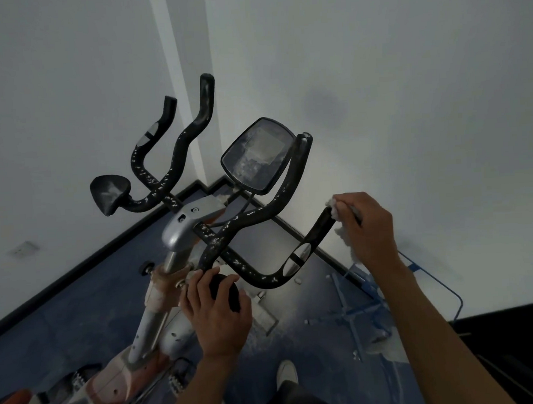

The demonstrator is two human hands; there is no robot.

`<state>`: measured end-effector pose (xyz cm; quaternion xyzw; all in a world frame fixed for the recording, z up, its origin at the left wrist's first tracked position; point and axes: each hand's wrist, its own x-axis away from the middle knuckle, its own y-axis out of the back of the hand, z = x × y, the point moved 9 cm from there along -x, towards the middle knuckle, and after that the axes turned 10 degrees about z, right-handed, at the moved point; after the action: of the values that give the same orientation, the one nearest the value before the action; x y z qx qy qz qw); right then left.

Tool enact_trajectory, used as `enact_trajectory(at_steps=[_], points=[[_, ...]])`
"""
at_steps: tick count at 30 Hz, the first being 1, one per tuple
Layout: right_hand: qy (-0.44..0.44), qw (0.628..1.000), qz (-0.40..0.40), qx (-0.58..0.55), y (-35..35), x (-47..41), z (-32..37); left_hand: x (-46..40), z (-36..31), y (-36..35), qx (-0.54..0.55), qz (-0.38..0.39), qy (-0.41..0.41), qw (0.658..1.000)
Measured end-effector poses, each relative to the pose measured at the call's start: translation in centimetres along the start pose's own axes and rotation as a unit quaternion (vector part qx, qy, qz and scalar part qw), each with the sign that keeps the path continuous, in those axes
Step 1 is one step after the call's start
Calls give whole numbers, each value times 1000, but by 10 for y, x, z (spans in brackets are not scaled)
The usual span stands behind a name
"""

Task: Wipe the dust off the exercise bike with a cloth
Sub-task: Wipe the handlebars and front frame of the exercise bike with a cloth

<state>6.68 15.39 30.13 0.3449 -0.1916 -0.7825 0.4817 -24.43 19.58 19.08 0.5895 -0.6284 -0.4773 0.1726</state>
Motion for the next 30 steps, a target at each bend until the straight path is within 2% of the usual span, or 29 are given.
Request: enact_trajectory(at_steps=[3,8,11,17,23,27,30], points=[[0,1000,17,6,-11,8,-3,1,1,-1,0,1,-3,1000],[-53,994,-97,13,-4,39,-9,1,0,-1,5,2,-5,1000],[-47,991,-126,24,-11,42,-2,0,1,-1,5,-1,-8,1000],[-46,996,-59,46,-45,62,-16,1,2,-2,8,3,-9,1000],[-53,988,-142,41,-23,54,1,2,2,-3,2,1,-21,1000],[-48,992,-91,68,-42,52,-3,1,2,-2,4,-3,-25,1000],[-56,992,-85,70,-46,67,-7,1,3,-3,6,-3,-24,1000]])
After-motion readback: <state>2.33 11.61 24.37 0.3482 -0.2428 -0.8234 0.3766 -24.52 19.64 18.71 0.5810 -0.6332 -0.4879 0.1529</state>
